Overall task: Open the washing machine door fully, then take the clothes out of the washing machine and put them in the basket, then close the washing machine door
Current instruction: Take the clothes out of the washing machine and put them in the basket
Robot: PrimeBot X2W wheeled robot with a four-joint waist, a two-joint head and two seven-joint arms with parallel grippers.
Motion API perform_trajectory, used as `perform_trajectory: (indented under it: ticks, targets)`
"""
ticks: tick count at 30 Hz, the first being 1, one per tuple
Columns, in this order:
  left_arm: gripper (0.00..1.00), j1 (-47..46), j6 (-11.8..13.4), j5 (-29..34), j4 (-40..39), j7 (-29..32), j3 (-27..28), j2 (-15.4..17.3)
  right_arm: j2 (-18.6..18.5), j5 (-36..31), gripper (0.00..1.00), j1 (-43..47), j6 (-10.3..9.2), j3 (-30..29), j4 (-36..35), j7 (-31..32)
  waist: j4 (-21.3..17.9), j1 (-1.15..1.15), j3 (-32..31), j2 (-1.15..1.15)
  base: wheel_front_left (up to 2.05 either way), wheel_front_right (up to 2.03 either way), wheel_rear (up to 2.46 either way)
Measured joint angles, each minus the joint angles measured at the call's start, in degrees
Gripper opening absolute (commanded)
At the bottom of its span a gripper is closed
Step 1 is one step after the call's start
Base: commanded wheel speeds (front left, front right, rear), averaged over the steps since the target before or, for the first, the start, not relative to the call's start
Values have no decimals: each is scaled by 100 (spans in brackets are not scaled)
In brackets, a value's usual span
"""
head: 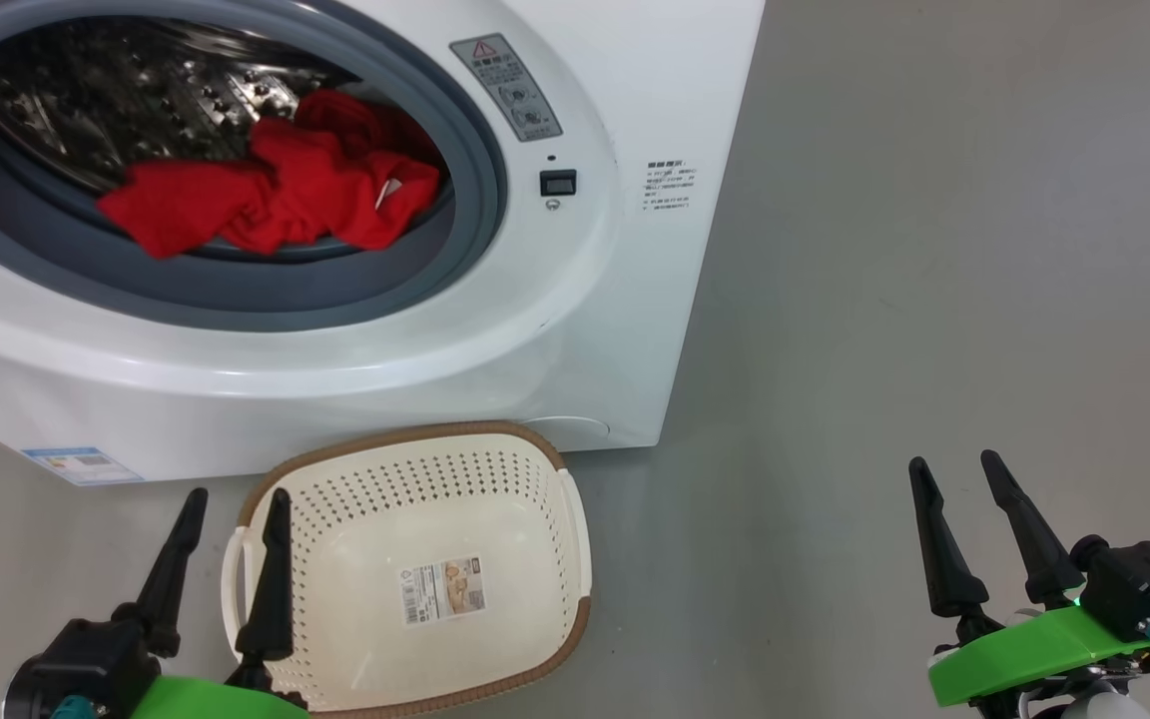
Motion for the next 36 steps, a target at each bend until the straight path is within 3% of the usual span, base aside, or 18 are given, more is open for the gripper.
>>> perform_trajectory:
  ticks: [14, 24, 36]
  targets:
    - [100, -499, 0, 167, 410, 0, 113, -5, 9, 1, 100, -232, 0, 15, -36, 0, -30, 0, 297, 0, 0, 0, 0]
    - [100, -2366, 0, 270, 1358, 0, -4, 48, 51, 1, 100, -605, 0, 68, -77, -1, -109, 0, 880, 0, 0, 0, 0]
    - [100, -4183, 0, 252, 2686, -1, 182, 422, 86, 18, 100, -938, 0, 294, -97, -1, -428, 0, 1515, 0, 0, 0, 0]
